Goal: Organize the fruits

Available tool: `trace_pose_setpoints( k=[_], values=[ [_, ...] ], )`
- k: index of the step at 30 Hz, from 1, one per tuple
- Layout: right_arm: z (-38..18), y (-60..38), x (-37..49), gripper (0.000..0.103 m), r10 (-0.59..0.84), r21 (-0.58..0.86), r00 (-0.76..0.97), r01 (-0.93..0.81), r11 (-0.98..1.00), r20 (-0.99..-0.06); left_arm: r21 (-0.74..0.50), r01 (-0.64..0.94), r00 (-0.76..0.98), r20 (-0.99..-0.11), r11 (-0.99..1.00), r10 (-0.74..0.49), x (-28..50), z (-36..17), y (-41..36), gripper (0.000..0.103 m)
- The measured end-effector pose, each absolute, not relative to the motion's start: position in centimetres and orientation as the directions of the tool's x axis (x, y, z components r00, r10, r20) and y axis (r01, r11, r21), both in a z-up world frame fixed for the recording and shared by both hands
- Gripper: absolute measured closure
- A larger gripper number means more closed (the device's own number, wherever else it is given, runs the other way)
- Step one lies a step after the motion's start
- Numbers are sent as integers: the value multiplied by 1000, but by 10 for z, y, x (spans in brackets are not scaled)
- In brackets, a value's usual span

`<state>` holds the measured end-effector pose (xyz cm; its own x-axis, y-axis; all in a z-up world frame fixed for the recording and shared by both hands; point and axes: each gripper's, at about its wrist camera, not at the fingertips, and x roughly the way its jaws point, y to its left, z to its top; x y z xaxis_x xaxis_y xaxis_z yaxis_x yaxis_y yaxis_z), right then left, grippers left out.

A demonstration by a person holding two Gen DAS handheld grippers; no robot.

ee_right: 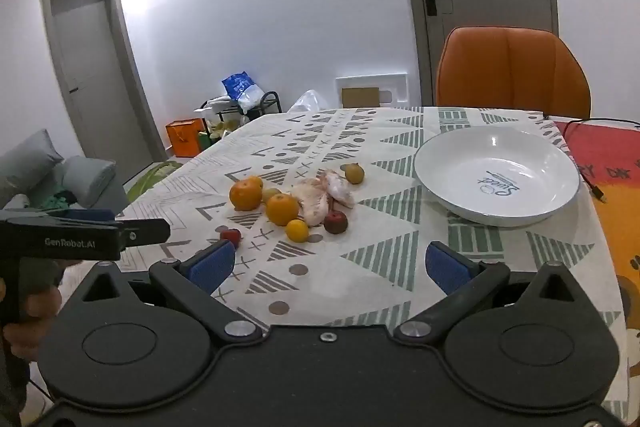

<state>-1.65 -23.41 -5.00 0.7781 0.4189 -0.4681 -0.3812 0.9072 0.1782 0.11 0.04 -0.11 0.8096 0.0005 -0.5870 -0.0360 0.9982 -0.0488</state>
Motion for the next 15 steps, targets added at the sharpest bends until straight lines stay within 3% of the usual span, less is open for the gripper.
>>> trace_pose_setpoints(
  k=[15],
  values=[
    [-52,-231,-17,0,422,202,758,-372,906,-497,-51,-29,819,-574,998,-6,-4,-2,1,0]
  ],
)
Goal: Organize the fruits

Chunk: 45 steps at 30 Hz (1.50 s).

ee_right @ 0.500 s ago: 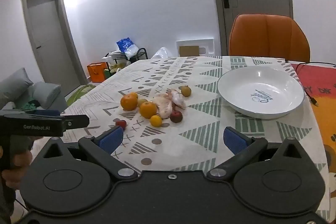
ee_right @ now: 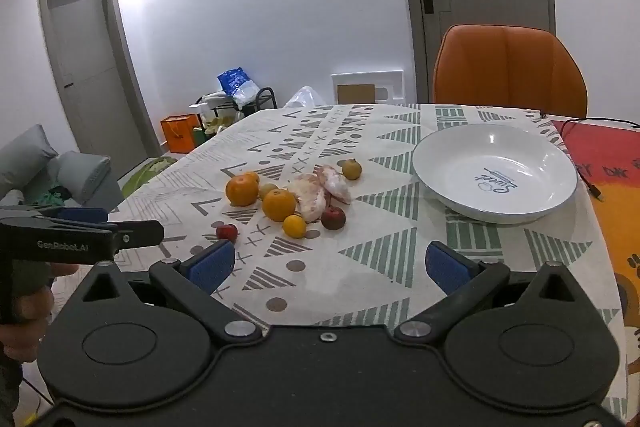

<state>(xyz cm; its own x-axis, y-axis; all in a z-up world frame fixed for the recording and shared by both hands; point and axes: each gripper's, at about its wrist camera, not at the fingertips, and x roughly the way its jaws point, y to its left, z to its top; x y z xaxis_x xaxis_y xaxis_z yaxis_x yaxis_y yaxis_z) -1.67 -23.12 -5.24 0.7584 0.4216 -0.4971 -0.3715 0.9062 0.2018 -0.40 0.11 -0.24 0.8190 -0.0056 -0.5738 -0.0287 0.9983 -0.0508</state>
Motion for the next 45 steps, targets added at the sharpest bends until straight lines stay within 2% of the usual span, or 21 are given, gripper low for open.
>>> trace_pose_setpoints(
  k=[45],
  values=[
    [-54,-236,-15,0,406,203,760,-352,914,-508,-39,1,819,-573,999,-23,-2,-2,-3,0]
  ],
)
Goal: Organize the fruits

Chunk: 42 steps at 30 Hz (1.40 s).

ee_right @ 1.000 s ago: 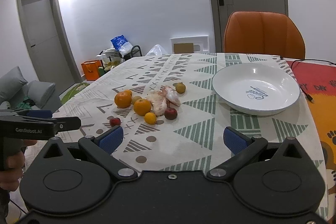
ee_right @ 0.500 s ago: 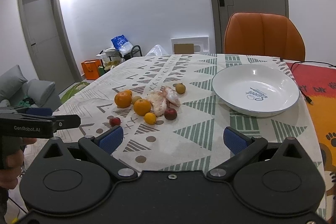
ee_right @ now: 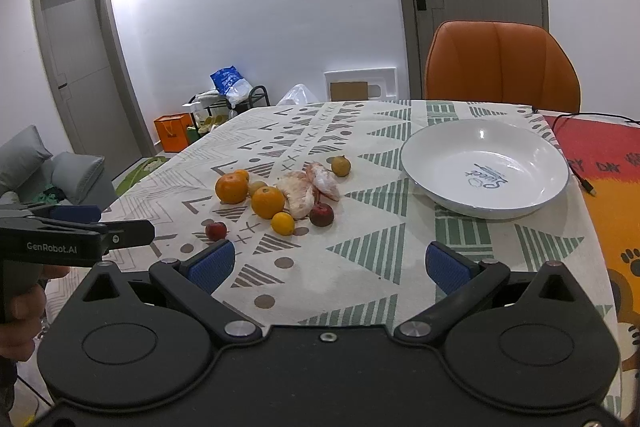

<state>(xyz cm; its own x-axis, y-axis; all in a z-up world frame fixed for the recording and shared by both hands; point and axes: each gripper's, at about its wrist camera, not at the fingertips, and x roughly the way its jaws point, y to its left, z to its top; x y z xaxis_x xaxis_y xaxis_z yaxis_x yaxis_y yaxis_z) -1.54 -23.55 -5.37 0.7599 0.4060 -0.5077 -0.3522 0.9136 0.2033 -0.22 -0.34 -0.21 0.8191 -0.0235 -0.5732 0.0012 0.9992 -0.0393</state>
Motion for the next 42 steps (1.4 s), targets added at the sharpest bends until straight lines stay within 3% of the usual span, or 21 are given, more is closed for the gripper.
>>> trace_pose_setpoints(
  k=[36,42],
  values=[
    [-67,-233,-3,0,468,226,738,-411,883,-487,-77,-16,830,-556,997,-30,11,-18,3,3],
    [-75,-232,6,1,473,233,729,-413,880,-494,-93,-10,827,-561,996,-44,23,-24,3,15]
  ],
)
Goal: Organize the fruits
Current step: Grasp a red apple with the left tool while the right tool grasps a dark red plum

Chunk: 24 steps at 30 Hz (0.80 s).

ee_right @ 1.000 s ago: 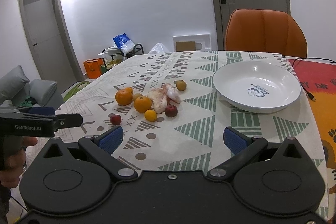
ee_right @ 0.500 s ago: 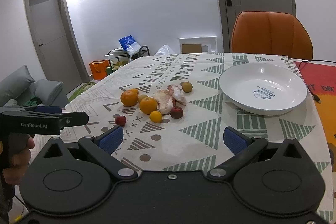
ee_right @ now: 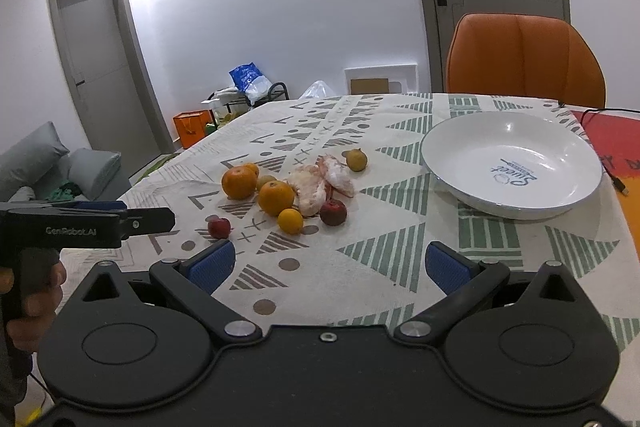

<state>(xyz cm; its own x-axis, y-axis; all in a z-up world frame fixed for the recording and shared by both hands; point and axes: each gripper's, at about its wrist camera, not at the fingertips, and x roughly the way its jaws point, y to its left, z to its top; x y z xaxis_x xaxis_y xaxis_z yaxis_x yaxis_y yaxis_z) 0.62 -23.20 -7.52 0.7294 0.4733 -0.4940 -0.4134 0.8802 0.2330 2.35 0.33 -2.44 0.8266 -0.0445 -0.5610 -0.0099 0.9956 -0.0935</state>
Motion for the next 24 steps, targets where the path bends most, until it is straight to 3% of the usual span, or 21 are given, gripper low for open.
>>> trace_pose_setpoints(
  k=[13,18,24],
  values=[
    [-92,-233,34,14,469,255,709,-395,883,-527,-120,9,792,-605,993,-81,55,-45,-3,39],
    [-96,-231,44,16,469,257,702,-393,883,-536,-130,16,775,-625,991,-94,66,-53,-4,45],
    [-101,-227,56,17,474,264,689,-395,880,-549,-124,24,762,-641,992,-99,78,-62,-5,60]
  ],
)
